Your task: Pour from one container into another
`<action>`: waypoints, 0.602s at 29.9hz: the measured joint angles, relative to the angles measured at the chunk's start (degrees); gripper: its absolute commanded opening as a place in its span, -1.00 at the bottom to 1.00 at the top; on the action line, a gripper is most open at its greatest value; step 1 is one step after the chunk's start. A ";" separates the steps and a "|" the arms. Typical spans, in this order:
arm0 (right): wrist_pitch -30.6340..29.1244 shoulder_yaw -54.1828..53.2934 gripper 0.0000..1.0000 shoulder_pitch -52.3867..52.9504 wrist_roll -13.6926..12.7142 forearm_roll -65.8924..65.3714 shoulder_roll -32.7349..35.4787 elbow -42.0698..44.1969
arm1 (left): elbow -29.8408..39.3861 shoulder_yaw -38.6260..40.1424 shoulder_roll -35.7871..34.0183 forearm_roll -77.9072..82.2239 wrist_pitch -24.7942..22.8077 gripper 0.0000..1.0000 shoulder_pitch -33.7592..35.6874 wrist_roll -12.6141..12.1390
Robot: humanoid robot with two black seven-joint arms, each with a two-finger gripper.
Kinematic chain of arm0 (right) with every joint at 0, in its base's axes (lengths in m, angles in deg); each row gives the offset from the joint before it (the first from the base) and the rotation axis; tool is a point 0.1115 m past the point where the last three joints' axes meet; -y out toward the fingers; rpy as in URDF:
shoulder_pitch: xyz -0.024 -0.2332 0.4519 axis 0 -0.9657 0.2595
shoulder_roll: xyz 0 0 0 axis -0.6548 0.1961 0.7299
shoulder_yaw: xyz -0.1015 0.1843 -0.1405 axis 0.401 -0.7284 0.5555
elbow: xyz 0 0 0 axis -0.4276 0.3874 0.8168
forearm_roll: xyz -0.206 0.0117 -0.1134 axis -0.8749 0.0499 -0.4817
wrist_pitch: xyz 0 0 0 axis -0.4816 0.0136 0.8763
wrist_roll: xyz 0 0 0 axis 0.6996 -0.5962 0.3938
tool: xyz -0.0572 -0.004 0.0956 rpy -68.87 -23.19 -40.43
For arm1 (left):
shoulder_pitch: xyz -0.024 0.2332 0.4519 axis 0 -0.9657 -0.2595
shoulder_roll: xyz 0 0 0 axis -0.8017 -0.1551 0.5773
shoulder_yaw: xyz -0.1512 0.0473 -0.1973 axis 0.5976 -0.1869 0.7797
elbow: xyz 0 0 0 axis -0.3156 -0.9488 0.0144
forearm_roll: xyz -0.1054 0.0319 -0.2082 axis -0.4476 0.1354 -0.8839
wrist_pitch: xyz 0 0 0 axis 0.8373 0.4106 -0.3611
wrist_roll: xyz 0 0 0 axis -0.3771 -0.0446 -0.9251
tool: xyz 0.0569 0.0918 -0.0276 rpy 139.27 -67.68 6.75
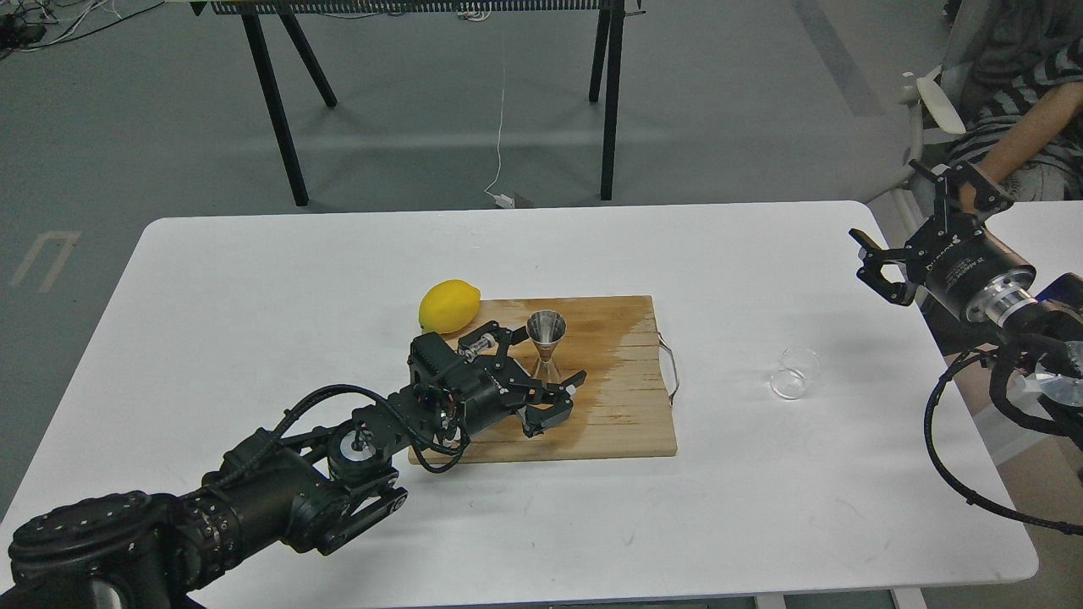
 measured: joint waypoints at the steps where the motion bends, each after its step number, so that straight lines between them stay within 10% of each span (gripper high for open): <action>1: 0.00 0.00 0.98 0.00 0.00 0.00 0.00 0.00 | 0.33 0.09 -0.58 0.00 0.00 0.96 -0.02 0.00; 18: -0.15 -0.16 0.98 0.01 0.00 0.00 -0.18 0.00 | 8.63 1.78 -13.28 0.00 0.00 0.96 -2.61 -0.02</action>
